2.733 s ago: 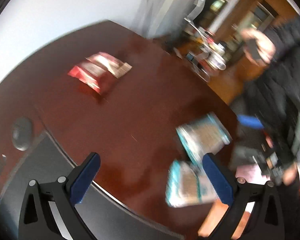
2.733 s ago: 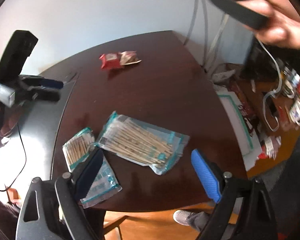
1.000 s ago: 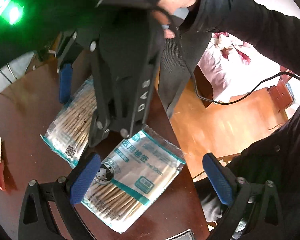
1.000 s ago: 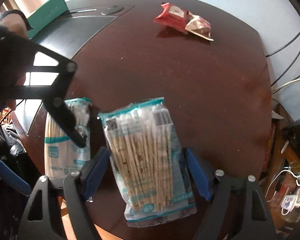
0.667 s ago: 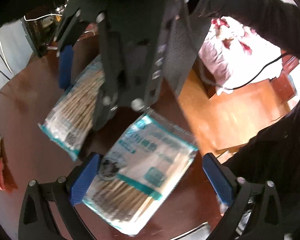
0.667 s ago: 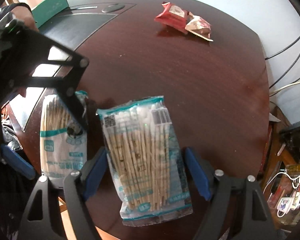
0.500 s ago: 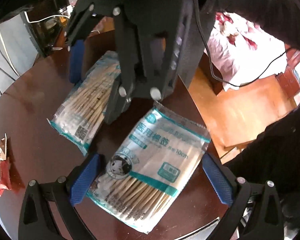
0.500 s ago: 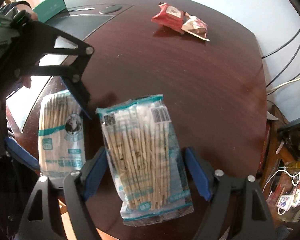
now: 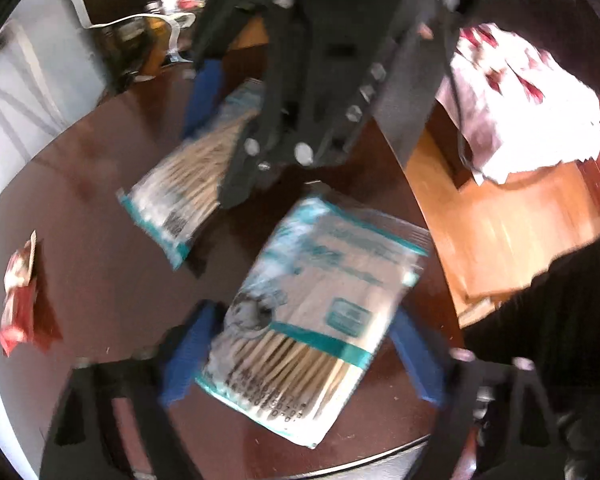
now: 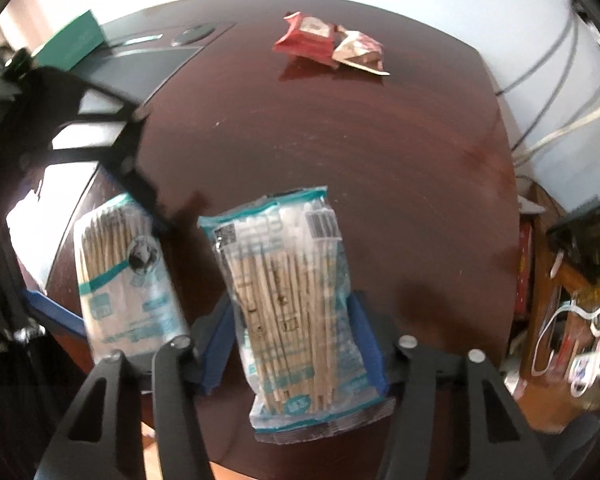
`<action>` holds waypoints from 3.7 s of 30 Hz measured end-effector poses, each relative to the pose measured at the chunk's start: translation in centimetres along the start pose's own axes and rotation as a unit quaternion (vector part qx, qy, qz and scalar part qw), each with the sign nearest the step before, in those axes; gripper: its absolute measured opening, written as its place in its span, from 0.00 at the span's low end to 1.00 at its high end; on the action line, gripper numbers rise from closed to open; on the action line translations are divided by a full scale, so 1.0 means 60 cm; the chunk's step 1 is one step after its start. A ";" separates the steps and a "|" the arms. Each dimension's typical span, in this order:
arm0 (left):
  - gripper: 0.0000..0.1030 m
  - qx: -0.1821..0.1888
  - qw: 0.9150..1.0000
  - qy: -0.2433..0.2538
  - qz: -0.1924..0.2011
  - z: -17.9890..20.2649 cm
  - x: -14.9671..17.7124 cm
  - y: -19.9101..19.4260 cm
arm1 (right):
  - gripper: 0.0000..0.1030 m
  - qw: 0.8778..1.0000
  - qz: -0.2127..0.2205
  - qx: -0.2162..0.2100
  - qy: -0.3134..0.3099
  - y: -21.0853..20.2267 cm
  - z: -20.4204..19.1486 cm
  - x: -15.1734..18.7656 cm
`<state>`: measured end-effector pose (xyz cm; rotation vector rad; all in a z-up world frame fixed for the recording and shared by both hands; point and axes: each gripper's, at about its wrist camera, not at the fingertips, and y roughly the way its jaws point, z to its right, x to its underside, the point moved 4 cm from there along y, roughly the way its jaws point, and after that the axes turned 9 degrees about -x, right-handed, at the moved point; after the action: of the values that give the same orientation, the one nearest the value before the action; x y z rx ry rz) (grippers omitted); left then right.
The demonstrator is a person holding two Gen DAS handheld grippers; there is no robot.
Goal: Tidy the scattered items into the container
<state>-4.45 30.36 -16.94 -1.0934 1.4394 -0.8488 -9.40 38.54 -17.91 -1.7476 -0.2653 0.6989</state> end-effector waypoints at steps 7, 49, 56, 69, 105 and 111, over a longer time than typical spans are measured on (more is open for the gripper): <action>0.62 -0.053 0.998 -0.018 -0.017 0.041 0.018 -0.023 | 0.49 1.000 0.008 -0.016 0.022 -0.006 -0.009 -0.008; 0.60 -0.422 0.663 -0.617 -0.041 -0.089 0.872 -0.576 | 0.49 0.959 0.121 -0.123 -0.225 -0.023 -0.747 -0.593; 0.60 -0.409 0.628 -0.660 -0.049 -0.111 0.972 -0.546 | 0.49 0.959 0.088 -0.123 -0.240 0.081 -0.829 -0.667; 0.60 -0.387 0.619 -0.682 -0.045 -0.113 1.000 -0.509 | 0.49 0.961 0.061 -0.095 -0.252 0.174 -0.864 -0.715; 0.99 -0.380 0.568 -0.722 0.111 0.014 0.903 -0.566 | 1.00 0.947 0.223 -0.201 -0.111 -0.047 -0.766 -0.487; 0.99 -0.423 0.564 -0.704 0.090 0.033 0.855 -0.564 | 1.00 0.948 0.238 -0.187 -0.096 -0.058 -0.744 -0.413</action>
<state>3.78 -28.84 -2.49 -1.6090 0.3598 1.0035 -2.62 -9.08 -0.35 -2.1352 -0.1090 1.2356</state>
